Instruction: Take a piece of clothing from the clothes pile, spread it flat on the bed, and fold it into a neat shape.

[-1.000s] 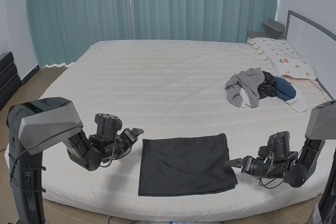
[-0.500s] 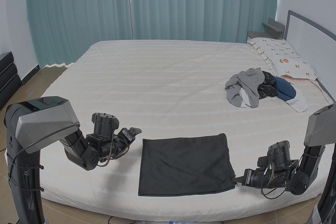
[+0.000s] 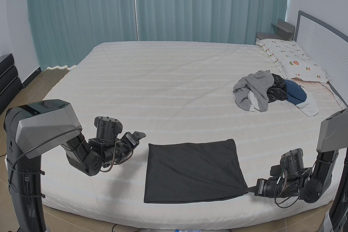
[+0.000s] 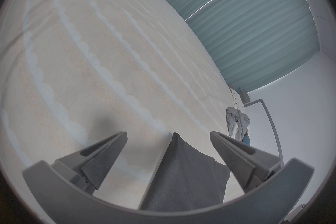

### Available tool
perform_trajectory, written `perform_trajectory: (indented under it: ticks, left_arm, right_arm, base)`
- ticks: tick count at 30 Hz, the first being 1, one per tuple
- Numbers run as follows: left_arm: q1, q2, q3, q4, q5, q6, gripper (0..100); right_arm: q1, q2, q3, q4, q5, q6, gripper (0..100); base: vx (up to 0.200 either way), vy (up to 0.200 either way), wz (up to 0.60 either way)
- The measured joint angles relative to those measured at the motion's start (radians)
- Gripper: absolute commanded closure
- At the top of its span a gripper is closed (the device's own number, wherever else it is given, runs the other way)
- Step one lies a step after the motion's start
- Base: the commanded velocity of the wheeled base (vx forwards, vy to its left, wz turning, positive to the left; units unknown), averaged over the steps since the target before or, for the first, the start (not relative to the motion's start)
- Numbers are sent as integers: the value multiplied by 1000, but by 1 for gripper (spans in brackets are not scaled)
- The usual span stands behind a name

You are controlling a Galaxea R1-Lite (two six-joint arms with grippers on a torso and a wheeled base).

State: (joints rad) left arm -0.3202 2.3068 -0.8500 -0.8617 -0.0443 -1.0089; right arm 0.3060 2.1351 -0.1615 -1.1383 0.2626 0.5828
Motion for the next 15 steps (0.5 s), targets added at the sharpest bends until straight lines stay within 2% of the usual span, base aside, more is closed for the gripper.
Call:
perform_trajectory:
  ticks: [3, 4, 15]
  left_arm:
    - [0, -1, 1, 0, 0, 0, 0]
    - [0, -1, 1, 0, 1, 1, 0]
    - [-3, -6, 11, -9, 1, 6, 0]
  right_arm:
    - [-1, 2, 3, -1, 0, 0, 100]
    - [0, 2, 3, -1, 1, 0, 0]
    - [2, 1, 0, -46, 4, 16, 0]
  base:
    - [0, 0, 0]
    - [0, 0, 0]
    - [0, 0, 0]
